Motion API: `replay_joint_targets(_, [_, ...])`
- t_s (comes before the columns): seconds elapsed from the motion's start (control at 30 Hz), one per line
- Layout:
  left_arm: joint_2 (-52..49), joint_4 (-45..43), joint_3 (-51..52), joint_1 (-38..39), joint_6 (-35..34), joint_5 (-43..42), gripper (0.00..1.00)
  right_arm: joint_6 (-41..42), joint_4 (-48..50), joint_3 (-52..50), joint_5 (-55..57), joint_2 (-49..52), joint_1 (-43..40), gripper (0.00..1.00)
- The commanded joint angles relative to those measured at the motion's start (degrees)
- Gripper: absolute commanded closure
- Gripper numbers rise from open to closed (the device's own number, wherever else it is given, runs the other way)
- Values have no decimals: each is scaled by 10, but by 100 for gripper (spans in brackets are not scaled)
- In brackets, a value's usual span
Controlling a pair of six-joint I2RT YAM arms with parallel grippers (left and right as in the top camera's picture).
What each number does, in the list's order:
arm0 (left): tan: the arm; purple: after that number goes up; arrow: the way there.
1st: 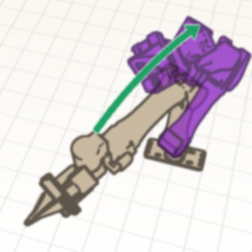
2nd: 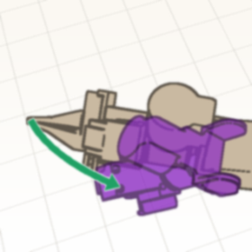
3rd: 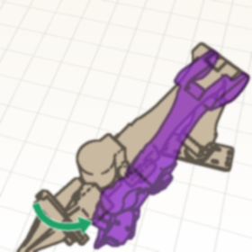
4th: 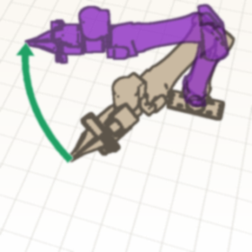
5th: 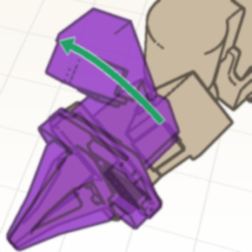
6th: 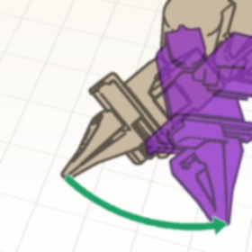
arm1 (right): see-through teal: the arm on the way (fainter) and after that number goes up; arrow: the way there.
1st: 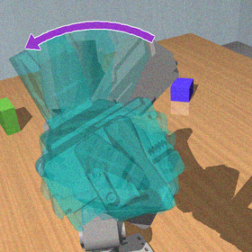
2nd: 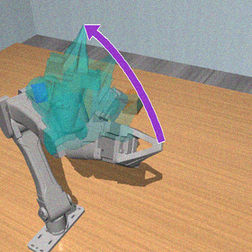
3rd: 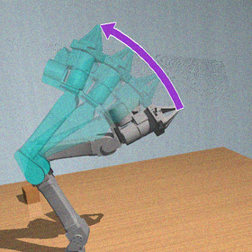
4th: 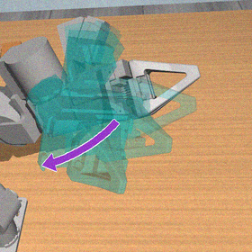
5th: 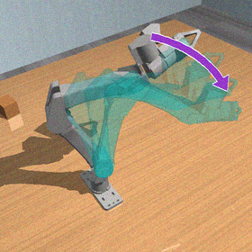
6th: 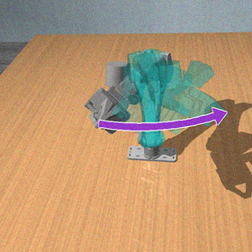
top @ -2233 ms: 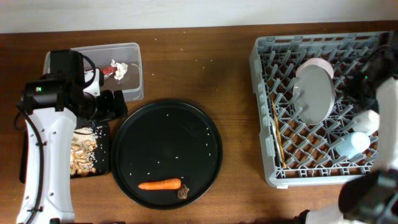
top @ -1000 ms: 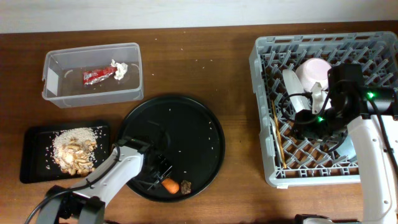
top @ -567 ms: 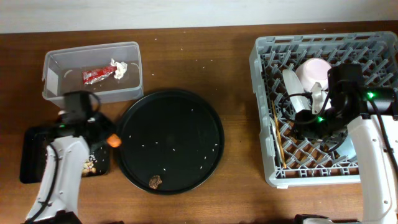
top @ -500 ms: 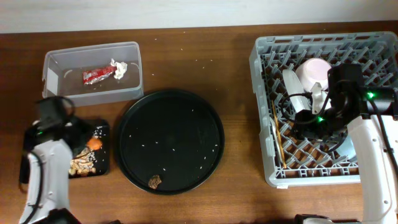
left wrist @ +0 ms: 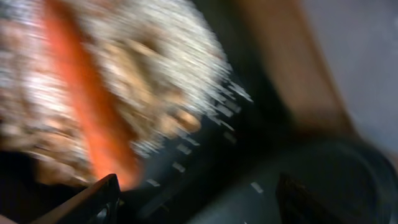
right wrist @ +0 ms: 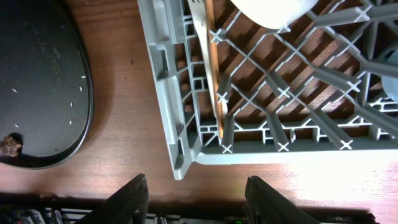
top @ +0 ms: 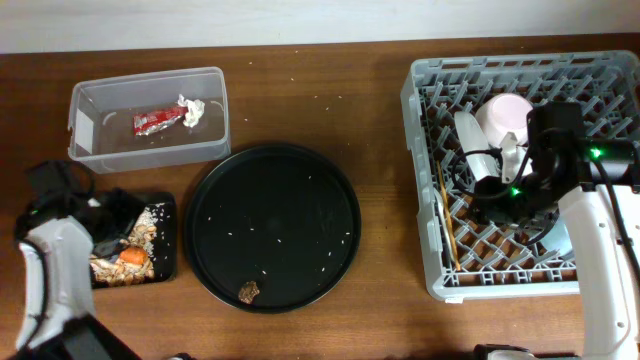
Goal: Sort waste into correct bins and load items into the dishwasher rack
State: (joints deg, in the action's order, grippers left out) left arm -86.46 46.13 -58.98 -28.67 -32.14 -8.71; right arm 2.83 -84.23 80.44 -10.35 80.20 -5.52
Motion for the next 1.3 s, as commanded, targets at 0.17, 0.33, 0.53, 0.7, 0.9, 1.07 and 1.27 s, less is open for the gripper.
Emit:
replay_joint_targets(0.17, [17,119,28,445,96,-75,16,-2,7,-2,5,-1,3,49])
replay_joint_targets(0.33, [-12,169,76,497,39,21,15,-2,3,-2,5,-1,3,49])
replay_joint_targets(0.53, [-12,55,162,497,33,39,20,-2,1,-2,5,-1,3,49])
replay_joint_targets(0.7, [-12,42,177,497,32,30,51,-2,1,-2,5,-1,3,49])
replay_joint_targets(0.9, [-12,56,82,476,36,27,78,-2,0,-2,5,-1,3,49])
replay_joint_targets(1.07, [-12,98,-60,255,54,90,78,-2,0,-2,6,-1,3,49])
replay_joint_targets(1.27, [-12,84,-58,39,55,100,70,-2,0,-2,6,-1,3,49])
